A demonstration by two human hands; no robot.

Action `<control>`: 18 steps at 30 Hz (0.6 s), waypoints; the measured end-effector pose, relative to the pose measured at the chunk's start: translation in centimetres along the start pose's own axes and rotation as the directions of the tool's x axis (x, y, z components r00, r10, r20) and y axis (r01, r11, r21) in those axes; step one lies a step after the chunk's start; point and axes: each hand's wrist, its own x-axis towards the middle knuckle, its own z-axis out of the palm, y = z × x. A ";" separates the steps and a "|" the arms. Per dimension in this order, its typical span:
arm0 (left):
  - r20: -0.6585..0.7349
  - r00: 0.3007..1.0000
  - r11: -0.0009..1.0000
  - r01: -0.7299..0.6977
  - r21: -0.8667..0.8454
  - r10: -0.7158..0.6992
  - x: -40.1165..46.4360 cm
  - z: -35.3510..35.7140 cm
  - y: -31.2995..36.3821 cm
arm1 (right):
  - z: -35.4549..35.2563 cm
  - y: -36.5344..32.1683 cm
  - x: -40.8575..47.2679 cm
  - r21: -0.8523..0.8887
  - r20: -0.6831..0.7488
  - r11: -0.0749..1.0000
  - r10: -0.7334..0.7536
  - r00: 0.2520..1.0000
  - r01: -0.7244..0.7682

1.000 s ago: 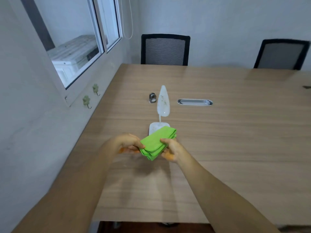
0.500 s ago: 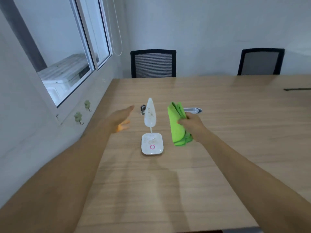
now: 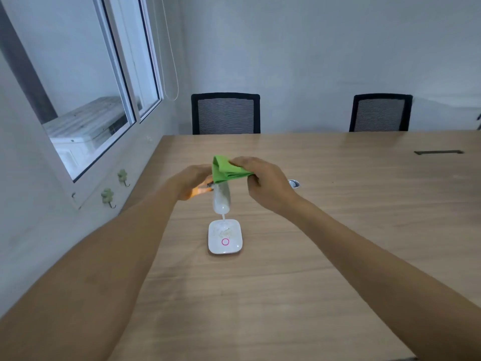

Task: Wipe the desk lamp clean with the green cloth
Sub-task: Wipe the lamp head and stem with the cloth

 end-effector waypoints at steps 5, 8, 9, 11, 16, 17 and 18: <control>-0.008 0.999 0.999 -0.035 0.018 0.035 0.7 -0.1 0.0 | 1.0 0.2 -0.6 -0.115 0.149 0.991 -0.048 0.988 0.066; 0.007 0.999 0.998 -0.051 0.043 0.051 0.7 0.1 0.2 | 0.4 0.2 -2.2 -0.139 0.175 0.981 -0.110 0.978 0.135; 0.007 0.999 0.997 -0.054 0.050 0.054 0.7 0.0 0.2 | 0.1 0.3 -2.9 -0.140 0.176 0.974 -0.151 0.973 0.177; 0.007 0.999 0.998 -0.048 0.045 0.048 0.8 -0.2 0.2 | -0.5 0.6 -4.5 -0.163 0.183 0.954 -0.220 0.958 0.251; 0.015 0.999 0.999 -0.047 0.024 0.047 0.4 0.0 0.3 | -1.5 2.4 -7.3 -0.231 0.122 0.929 -0.267 0.956 0.289; 0.016 0.999 0.999 -0.048 0.016 0.048 0.2 0.1 0.3 | -1.6 2.6 -7.4 -0.235 0.083 0.935 -0.254 0.964 0.267; 0.015 0.999 0.999 -0.050 0.011 0.050 0.2 0.0 0.3 | -1.7 2.6 -7.1 -0.228 0.036 0.945 -0.233 0.972 0.235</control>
